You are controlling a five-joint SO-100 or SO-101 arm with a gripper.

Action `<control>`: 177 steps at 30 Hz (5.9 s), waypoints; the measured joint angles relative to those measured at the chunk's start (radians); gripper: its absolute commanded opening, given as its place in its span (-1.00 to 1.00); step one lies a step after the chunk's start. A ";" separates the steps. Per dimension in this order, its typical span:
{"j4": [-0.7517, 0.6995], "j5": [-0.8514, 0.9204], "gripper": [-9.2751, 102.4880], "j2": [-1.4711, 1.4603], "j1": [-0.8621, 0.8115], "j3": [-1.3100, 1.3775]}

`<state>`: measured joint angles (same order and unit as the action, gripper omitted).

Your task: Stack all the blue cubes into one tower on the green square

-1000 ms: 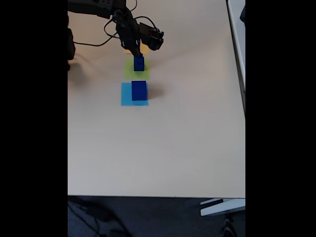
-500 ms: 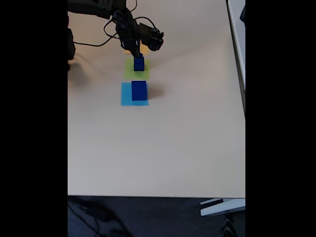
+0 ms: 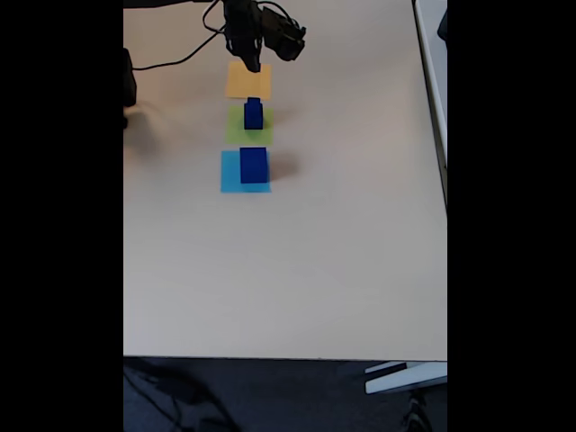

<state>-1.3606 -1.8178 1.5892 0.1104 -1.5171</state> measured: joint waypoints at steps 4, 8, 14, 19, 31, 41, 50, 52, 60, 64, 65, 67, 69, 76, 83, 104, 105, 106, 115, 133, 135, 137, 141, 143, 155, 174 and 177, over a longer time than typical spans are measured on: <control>0.015 -0.089 -0.83 -0.008 0.066 -0.003; 0.107 -0.132 -0.83 -0.009 0.103 -0.089; 0.313 -0.201 -0.83 -0.014 0.156 -0.255; 0.462 -0.265 -0.83 -0.026 0.196 -0.373; 0.709 -0.241 -0.83 -0.028 0.178 -0.595; 0.758 -0.202 -0.76 -0.028 0.164 -0.620; 0.785 -0.195 -0.58 -0.028 0.161 -0.620; 0.785 -0.195 -0.54 -0.028 0.166 -0.620; 0.785 -0.150 -0.44 -0.028 0.183 -0.538; 0.785 -0.127 -0.42 -0.028 0.193 -0.477; 0.784 -0.120 -0.42 -0.028 0.195 -0.459; 0.753 -0.103 -0.42 -0.028 0.195 -0.408; 0.707 -0.075 -0.42 -0.028 0.187 -0.351; 0.543 0.021 -0.18 -0.028 0.094 -0.198; 0.428 0.103 -0.21 -0.021 0.020 -0.175; 0.311 0.267 -0.23 0.041 -0.103 -0.250; 0.311 0.268 -0.23 0.041 -0.103 -0.259; 0.311 0.268 -0.23 0.041 -0.103 -0.270; 0.319 0.278 -0.24 0.060 -0.120 -0.351; 0.374 0.308 -0.50 0.071 -0.153 -0.420; 0.374 0.308 -0.57 0.071 -0.160 -0.420; 0.374 0.308 -0.58 0.071 -0.161 -0.420; 0.377 0.308 -0.66 0.071 -0.161 -0.420; 0.377 0.308 -0.71 0.071 -0.161 -0.420; 0.383 0.341 -0.82 0.071 -0.178 -0.420; 0.201 0.495 -0.82 0.071 -0.268 -0.144; 0.199 0.552 -0.83 0.071 -0.322 -0.135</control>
<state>-1.1612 -1.2655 1.6598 -0.2117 -1.6521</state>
